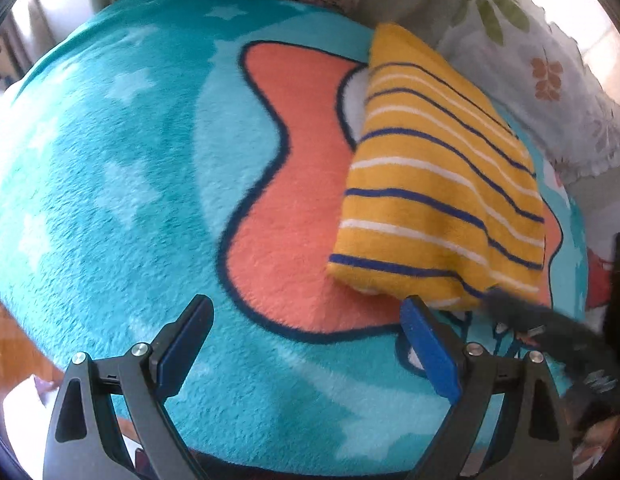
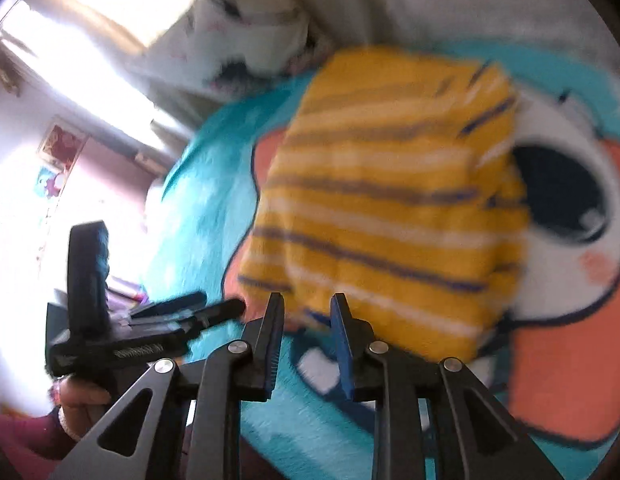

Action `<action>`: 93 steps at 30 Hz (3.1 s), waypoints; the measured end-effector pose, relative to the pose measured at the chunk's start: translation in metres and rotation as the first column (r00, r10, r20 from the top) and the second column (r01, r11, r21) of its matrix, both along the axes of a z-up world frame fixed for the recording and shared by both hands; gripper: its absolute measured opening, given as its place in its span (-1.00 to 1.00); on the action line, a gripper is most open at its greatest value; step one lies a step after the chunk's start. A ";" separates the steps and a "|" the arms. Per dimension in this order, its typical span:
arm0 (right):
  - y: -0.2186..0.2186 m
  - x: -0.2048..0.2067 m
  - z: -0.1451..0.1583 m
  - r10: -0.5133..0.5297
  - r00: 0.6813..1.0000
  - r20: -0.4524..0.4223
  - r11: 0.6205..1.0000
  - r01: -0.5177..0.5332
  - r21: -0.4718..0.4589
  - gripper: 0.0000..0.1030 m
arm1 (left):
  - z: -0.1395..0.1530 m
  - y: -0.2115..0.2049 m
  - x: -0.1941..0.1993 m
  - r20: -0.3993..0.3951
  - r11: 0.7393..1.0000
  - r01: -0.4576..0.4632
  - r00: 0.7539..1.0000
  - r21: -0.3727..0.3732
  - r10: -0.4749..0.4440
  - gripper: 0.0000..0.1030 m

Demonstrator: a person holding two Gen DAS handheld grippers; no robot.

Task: Fold small clothes

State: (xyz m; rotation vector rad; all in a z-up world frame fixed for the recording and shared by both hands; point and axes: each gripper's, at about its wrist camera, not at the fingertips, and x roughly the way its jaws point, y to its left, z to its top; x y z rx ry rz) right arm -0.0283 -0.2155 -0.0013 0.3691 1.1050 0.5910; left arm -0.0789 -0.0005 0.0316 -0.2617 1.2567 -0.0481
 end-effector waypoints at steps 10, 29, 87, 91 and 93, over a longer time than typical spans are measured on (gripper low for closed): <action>-0.008 0.034 -0.020 -0.080 0.996 -0.041 0.995 0.083 0.058 -0.51 | 0.023 0.019 -0.047 0.055 0.999 -0.023 0.998 0.024 0.022 0.82; -0.029 0.018 -0.037 -0.120 0.980 -0.159 0.984 0.138 0.108 -0.69 | 0.027 -0.007 -0.033 0.080 0.997 0.027 0.996 0.068 -0.033 0.82; -0.070 -0.052 -0.024 -0.241 0.968 0.075 0.926 0.252 -0.281 0.26 | 0.028 -0.071 -0.067 0.115 0.970 0.118 0.983 0.215 -0.145 0.82; -0.068 -0.058 -0.016 -0.250 0.963 0.095 0.916 0.267 -0.300 0.30 | 0.036 -0.073 -0.064 0.152 0.966 0.143 0.972 0.214 -0.178 0.82; -0.064 -0.061 -0.012 -0.258 0.960 0.107 0.907 0.279 -0.316 0.34 | 0.038 -0.075 -0.064 0.161 0.962 0.165 0.966 0.219 -0.202 0.83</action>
